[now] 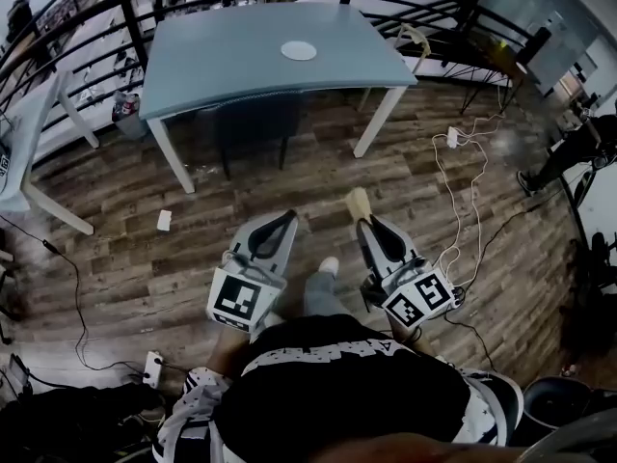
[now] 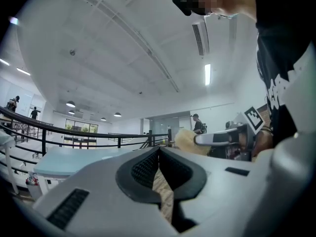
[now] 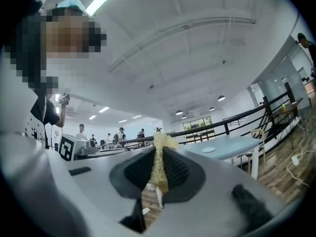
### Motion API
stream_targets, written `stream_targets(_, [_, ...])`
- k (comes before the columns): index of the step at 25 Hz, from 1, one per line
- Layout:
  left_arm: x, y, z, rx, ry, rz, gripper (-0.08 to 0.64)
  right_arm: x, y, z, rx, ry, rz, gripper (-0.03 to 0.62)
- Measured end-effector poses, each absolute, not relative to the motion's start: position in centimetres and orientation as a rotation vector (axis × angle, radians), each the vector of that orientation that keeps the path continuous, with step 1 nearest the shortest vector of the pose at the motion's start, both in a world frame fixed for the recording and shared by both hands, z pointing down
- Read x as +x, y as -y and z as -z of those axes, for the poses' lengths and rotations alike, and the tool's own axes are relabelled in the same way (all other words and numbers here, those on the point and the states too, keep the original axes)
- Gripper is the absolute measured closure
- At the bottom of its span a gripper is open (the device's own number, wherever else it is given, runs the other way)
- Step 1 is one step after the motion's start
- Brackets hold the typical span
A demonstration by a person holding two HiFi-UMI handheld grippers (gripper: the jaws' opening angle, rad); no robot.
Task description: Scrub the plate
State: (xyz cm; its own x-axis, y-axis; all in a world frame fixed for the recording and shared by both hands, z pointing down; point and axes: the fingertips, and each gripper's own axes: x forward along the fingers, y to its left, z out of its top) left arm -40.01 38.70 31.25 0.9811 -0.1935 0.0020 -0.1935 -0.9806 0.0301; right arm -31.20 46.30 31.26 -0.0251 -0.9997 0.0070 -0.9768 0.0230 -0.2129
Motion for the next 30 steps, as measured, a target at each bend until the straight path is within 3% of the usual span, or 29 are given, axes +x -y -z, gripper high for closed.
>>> stream_targets(11, [-40.8,-35.5,-32.1,3.107,0.44,-0.102,0.546,-30.6,-41.3,-32.0,-1.961,-2.177,0.249,0.54])
stream_targets(30, [-33.8,-28.6,-33.8,3.08,0.572,-0.235,0.546,-23.6,-33.1,-33.5,-1.816,-2.243,0.3,0.54])
